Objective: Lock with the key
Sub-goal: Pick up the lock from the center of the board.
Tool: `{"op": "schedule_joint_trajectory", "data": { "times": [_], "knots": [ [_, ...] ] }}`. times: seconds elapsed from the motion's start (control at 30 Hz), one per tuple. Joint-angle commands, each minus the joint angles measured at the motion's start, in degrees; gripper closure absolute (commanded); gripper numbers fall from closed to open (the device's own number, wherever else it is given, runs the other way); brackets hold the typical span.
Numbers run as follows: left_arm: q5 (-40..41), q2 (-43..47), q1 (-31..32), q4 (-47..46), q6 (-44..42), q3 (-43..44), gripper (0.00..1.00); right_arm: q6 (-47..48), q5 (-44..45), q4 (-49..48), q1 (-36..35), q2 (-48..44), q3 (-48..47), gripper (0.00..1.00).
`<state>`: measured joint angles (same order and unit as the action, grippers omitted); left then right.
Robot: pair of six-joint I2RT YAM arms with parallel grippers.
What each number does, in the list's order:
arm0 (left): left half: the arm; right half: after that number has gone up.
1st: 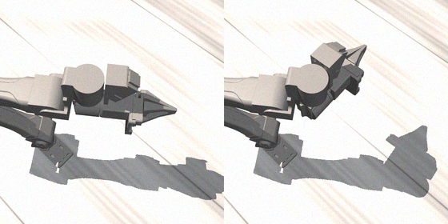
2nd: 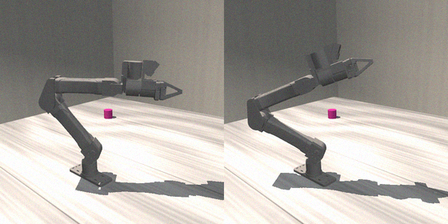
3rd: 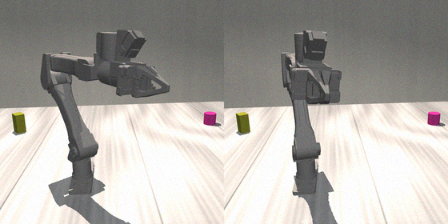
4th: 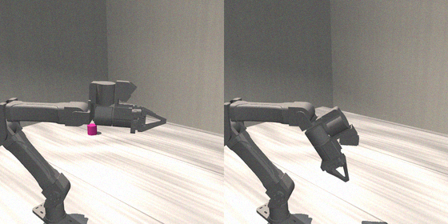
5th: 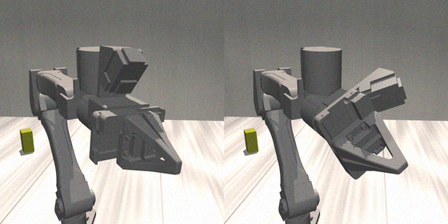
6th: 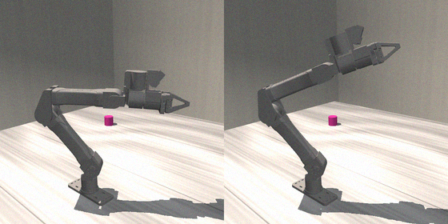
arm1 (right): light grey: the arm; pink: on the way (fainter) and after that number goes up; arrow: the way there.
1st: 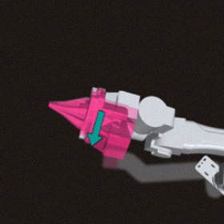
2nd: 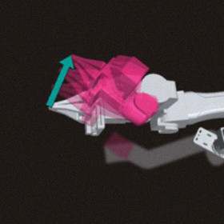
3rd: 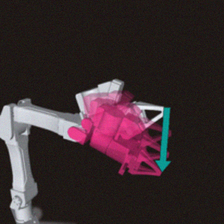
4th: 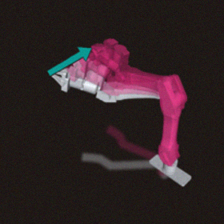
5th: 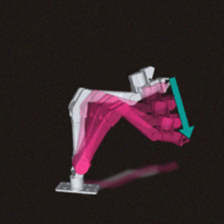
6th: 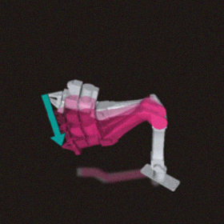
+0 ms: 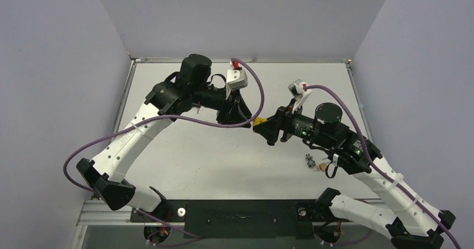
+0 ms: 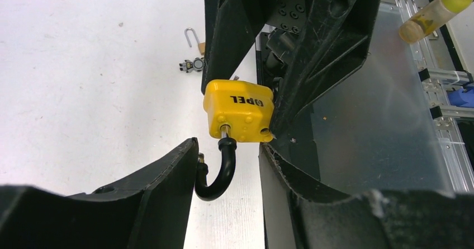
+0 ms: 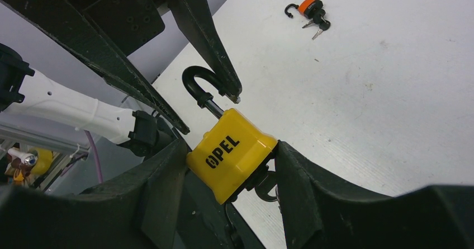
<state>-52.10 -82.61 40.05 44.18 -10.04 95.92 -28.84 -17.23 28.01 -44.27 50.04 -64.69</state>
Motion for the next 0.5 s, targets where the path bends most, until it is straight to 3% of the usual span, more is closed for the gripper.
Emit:
{"op": "schedule_joint_trajectory", "data": {
  "times": [0.0,0.47],
  "knots": [
    [2.13,2.52,0.2,-0.57,0.7,-0.08,0.6,-0.43,0.87,-4.1,0.13,-0.31,-3.46,1.0],
    [4.37,2.06,0.19,-0.14,2.16,0.23,0.73,-0.52,1.77,-4.18,0.11,-1.13,-3.8,1.0]
  ]
}}
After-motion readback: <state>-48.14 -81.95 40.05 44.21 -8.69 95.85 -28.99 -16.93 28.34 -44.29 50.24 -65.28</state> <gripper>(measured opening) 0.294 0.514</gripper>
